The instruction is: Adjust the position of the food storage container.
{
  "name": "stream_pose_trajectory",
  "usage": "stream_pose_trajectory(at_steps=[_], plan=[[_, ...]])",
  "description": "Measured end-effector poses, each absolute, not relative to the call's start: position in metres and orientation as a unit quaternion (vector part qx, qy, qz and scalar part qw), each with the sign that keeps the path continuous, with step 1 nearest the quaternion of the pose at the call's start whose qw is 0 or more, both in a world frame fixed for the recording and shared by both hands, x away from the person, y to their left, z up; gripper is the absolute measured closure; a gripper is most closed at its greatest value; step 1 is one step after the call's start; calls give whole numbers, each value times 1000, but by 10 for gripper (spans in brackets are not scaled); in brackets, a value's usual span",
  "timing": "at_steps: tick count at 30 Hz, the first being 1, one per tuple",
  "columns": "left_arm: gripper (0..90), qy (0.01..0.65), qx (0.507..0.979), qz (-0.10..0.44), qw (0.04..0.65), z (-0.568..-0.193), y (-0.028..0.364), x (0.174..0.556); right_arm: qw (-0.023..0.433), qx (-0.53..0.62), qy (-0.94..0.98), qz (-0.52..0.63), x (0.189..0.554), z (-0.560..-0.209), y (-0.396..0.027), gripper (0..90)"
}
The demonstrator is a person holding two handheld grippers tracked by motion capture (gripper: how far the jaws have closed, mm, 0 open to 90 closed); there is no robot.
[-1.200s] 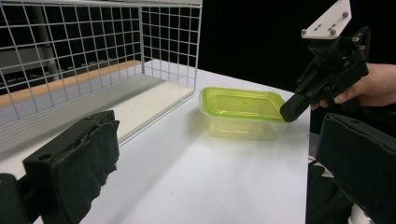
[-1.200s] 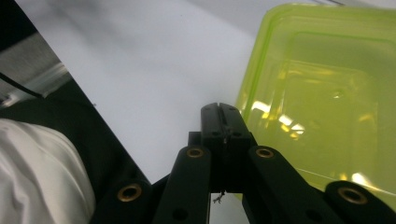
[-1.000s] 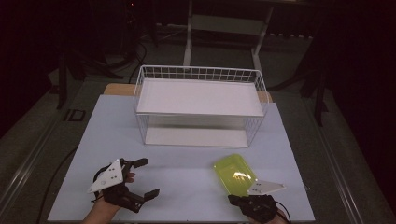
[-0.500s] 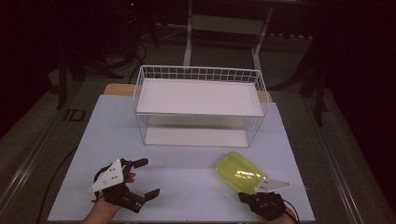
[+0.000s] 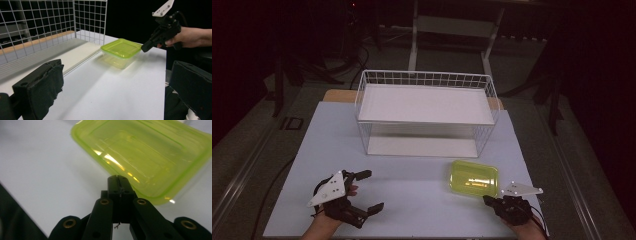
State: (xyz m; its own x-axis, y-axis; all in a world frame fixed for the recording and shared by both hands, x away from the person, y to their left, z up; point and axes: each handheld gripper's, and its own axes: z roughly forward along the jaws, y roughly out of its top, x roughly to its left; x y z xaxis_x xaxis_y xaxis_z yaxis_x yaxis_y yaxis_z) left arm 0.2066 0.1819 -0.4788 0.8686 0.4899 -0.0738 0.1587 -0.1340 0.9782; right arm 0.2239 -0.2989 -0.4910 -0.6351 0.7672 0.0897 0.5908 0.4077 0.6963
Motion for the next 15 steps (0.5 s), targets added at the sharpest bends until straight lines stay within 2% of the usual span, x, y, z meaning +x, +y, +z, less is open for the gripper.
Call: stream_pose_trajectory(at_steps=[6, 9, 15], plan=[[1, 218, 742, 133, 620, -479, 182, 206, 132, 415, 822, 367, 229, -487, -308, 900], [1, 217, 742, 133, 620, -479, 182, 206, 164, 414, 810, 383, 232, -474, -321, 900], [1, 218, 741, 134, 621, -479, 182, 205, 175, 434, 799, 376, 256, -478, -348, 900]])
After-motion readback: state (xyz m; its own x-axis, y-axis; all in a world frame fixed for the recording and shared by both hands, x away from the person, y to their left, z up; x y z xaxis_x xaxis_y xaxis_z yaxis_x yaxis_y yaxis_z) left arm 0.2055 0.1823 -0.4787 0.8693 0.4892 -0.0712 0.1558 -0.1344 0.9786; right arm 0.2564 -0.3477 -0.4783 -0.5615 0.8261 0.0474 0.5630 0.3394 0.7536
